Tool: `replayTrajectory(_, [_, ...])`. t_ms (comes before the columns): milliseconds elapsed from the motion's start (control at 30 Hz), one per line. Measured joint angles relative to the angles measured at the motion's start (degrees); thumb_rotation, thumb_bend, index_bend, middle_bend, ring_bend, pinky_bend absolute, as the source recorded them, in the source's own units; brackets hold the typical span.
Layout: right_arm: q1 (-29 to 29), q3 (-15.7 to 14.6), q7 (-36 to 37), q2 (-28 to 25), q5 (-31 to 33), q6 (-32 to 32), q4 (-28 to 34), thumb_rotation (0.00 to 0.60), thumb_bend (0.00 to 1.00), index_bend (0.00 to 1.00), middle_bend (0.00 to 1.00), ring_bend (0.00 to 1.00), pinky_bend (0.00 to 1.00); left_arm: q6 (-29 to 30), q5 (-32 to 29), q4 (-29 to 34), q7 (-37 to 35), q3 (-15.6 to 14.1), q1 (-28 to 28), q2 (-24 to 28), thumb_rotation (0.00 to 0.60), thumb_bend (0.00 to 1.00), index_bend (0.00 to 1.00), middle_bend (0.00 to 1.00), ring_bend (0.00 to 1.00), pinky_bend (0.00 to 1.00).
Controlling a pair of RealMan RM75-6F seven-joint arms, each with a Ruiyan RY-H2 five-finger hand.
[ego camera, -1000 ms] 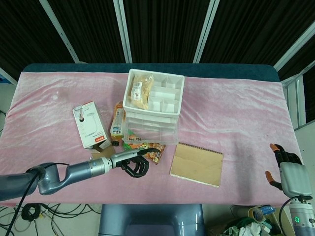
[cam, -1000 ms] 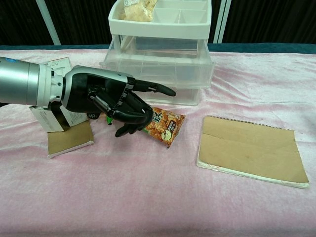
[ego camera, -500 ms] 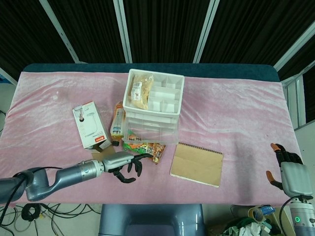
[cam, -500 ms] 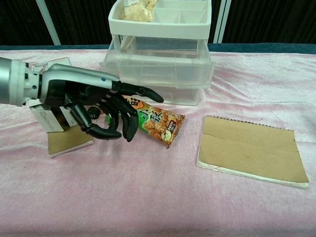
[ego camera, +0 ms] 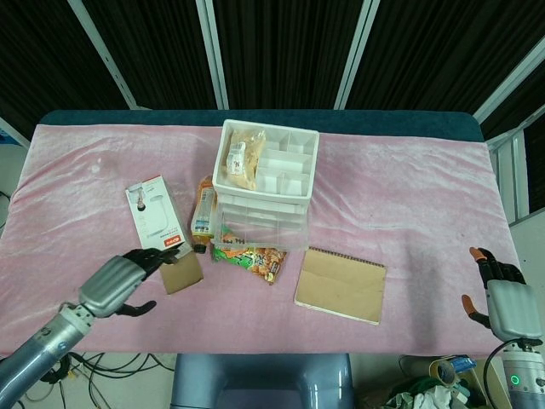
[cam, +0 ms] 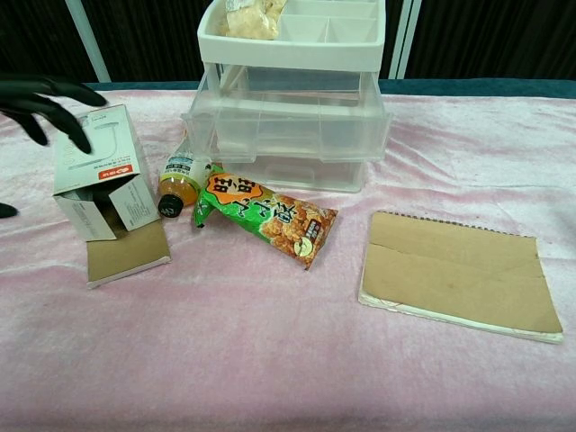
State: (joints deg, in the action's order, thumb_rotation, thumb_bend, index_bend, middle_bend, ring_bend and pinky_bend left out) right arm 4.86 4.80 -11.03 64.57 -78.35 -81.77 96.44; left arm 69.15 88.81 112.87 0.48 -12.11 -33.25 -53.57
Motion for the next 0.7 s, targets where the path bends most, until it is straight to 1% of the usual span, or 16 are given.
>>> replayTrajectory(100, [-0.01,0.0,-0.01,0.02,-0.08,-0.08,-0.01,0.6,0.27,0.13,0.1,0.21,0.18,6.82,-0.67,0.08,1.73,-0.98,6.39,1.42,0.6,0.27,0.01,0.22,0.11,0.14])
replayTrajectory(200, [-0.02,0.07,0.22,0.01,-0.26,-0.25,-0.03,0.6,0.28,0.13,0.1,0.21,0.18,13.06,-1.0,-1.83,3.61,-1.45,11.98,1.31,0.6,0.27,0.01,0.21,0.08,0.1])
replayTrajectory(300, [-0.03,0.13,0.36,0.05,-0.67,-0.62,-0.25,0.6,0.28,0.13,0.1,0.21,0.18,18.41,-1.84,-5.69,5.1,-1.3,17.03,-0.52,0.6,0.27,0.01,0.2,0.07,0.08])
replayTrajectory(367, [-0.05,0.04,0.51,0.09,-0.82,-0.61,-0.34,0.6,0.28,0.13,0.1,0.21,0.18,20.9,-2.54,-8.33,5.13,-0.85,19.6,-2.2,0.6,0.27,0.02,0.19,0.06,0.08])
replayTrajectory(433, [-0.04,0.02,0.53,0.11,-0.88,-0.58,-0.33,0.6,0.28,0.13,0.1,0.21,0.18,22.36,-3.57,-11.01,4.12,-0.11,21.64,-3.82,0.6,0.27,0.02,0.18,0.05,0.07])
replayTrajectory(500, [-0.02,0.01,0.51,0.1,-1.04,-0.62,-0.39,0.6,0.28,0.13,0.1,0.21,0.18,22.66,-4.53,-12.66,2.88,0.75,22.4,-4.48,0.6,0.27,0.02,0.17,0.04,0.06])
replayTrajectory(600, [-0.03,0.0,0.5,0.07,-1.08,-0.65,-0.45,0.6,0.28,0.13,0.1,0.21,0.18,22.98,-4.03,-14.99,2.34,2.08,23.02,-5.22,0.6,0.27,0.01,0.17,0.04,0.06])
replayTrajectory(700, [-0.07,0.08,0.53,0.09,-1.05,-0.79,-0.35,0.6,0.27,0.13,0.1,0.21,0.18,23.27,-3.09,-16.05,1.1,2.92,23.5,-5.69,0.6,0.27,0.01,0.17,0.04,0.06])
